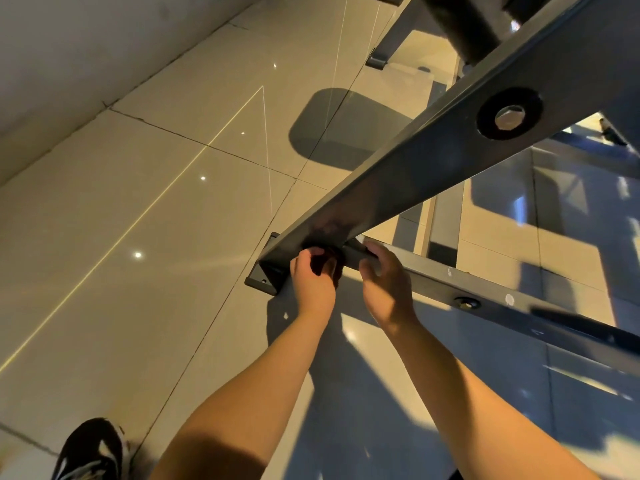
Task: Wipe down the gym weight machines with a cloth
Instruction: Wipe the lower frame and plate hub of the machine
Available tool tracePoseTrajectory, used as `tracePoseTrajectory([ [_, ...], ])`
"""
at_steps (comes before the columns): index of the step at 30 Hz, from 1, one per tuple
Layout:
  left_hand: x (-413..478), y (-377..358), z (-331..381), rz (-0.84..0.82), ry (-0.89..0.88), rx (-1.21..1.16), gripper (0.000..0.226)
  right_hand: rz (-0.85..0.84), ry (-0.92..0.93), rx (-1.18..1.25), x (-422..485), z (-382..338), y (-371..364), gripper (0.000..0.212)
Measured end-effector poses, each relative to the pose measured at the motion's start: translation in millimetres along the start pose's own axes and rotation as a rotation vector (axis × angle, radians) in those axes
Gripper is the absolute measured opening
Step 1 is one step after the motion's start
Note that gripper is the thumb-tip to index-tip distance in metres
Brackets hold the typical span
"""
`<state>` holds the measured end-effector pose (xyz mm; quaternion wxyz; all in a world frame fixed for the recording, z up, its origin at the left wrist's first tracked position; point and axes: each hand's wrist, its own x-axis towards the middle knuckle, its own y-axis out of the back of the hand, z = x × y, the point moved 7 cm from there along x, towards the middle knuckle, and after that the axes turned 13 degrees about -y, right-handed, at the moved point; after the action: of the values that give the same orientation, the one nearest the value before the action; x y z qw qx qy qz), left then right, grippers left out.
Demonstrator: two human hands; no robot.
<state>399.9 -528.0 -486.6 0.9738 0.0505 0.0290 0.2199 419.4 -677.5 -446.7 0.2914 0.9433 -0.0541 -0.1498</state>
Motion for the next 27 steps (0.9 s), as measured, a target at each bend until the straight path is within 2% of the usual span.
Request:
tracePoseTrajectory([
  [3,-12.0,-20.3,30.2,-0.071,-0.065,-0.069,0.019,0.05,0.029,0.009,-1.4,0.1,7.3,0.034],
  [5,-20.1,-27.4,42.6,-0.045,-0.009,-0.225,0.006,0.078,0.025,0.012,-0.6,0.8,12.2,0.033],
  [7,-18.8,-26.8,39.7,0.017,0.04,-0.355,0.019,0.05,0.026,0.004,1.0,1.3,12.3,0.034],
  [9,-15.2,-24.9,32.2,0.038,0.049,-0.381,0.029,0.018,0.083,-0.047,-0.5,-1.7,11.1,0.033],
  [14,-17.6,-32.9,7.0,0.098,0.204,-0.574,0.02,-0.051,0.137,-0.099,-8.9,2.5,16.4,0.035],
  [18,-26.5,-27.9,5.0,0.042,0.229,-0.348,0.015,-0.093,0.03,-0.087,-16.4,14.0,24.8,0.034],
  [21,-28.3,-14.3,26.2,-0.014,0.129,-0.201,0.02,-0.152,-0.007,0.033,-23.6,11.2,30.6,0.029],
  [24,-33.5,-8.0,64.8,-0.053,-0.012,-0.181,0.019,-0.216,0.054,0.171,-33.3,-5.4,34.9,0.037],
  [27,-41.8,-8.3,93.4,-0.144,-0.1,-0.141,0.017,-0.16,0.115,0.245,-41.6,-27.2,41.3,0.038],
])
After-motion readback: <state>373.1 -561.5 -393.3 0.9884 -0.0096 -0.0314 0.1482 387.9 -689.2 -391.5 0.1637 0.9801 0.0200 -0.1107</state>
